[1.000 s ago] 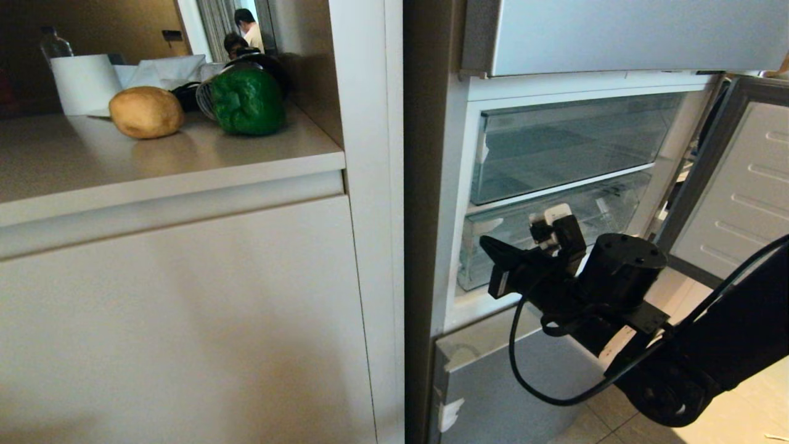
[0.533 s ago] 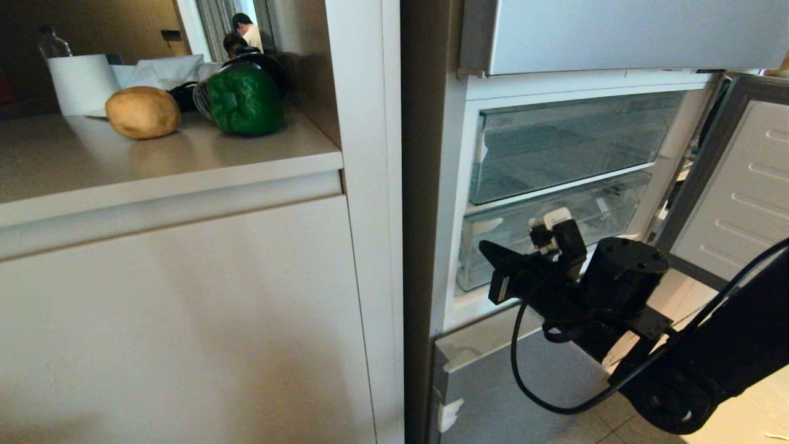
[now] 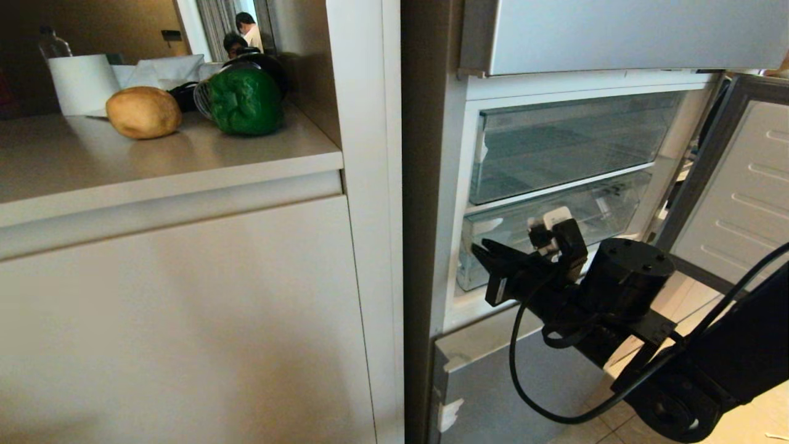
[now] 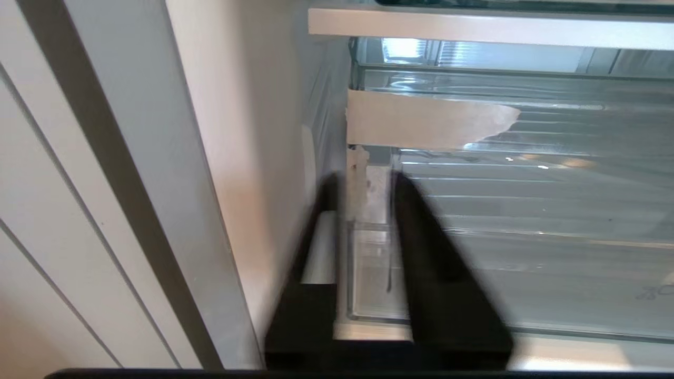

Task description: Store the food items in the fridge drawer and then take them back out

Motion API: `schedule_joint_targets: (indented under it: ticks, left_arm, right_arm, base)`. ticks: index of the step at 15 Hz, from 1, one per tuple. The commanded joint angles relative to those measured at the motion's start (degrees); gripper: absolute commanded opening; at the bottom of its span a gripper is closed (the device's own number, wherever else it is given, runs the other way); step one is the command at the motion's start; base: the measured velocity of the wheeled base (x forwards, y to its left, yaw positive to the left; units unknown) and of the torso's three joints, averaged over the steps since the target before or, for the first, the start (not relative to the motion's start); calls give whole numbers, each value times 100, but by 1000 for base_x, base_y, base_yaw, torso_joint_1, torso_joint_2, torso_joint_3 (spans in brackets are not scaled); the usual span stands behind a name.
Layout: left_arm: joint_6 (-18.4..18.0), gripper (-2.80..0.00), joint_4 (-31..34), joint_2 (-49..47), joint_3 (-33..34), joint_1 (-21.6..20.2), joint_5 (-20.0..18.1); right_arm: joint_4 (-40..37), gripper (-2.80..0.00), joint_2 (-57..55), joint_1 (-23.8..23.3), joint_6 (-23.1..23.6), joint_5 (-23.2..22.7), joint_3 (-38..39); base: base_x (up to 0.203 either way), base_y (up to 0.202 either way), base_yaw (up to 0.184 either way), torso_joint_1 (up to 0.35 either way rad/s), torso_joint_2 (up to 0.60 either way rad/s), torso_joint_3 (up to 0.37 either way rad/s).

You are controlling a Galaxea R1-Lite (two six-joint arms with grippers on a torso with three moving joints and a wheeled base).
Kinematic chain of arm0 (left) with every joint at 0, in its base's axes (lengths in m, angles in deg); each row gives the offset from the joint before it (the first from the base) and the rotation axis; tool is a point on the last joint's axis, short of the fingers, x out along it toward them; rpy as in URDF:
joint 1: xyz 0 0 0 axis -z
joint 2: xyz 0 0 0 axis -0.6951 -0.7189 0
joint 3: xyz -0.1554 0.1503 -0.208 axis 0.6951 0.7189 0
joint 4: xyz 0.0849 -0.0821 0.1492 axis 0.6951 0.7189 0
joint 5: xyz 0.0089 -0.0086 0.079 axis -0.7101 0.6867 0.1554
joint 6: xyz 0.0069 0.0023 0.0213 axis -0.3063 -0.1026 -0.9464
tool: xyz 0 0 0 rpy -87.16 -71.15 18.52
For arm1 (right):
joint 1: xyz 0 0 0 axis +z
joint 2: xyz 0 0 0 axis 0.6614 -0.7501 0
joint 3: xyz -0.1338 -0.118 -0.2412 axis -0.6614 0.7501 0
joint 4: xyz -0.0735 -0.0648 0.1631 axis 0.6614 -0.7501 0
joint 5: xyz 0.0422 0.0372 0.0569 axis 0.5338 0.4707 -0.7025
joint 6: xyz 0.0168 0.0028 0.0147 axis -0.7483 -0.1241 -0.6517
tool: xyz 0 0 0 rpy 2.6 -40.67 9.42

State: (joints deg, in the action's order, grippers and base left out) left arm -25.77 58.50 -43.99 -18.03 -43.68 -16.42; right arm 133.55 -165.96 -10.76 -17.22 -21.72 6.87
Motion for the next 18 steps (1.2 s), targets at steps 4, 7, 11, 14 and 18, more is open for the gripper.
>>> schedule_joint_targets:
  ticks: [4,7,11,14,18]
  left_arm:
    - [4,-280,2,-8,2,0,2]
    - [4,-280,2,-8,2,0,2]
    - [4,-280,2,-8,2,0,2]
    - [4,-280,4,-8,2,0,2]
    - [4,-280,2,-8,2,0,2]
  right_arm:
    - [46,0,-33,1,4,-4,-45]
    - [37,0,-42,-15,4,-5,-133]
    - [35,0,-168,-45,-5,-13,-206]
    - [37,0,-209,-68,-21,-13,-220]
    - [37,0,-242,-153,-22,-12,-283]
  base:
    - [0,0,0,0,0,0]
    - [0,0,0,0,0,0]
    - [0,0,0,0,0,0]
    - [0,0,0,0,0,0]
    - [0,0,0,0,0,0]
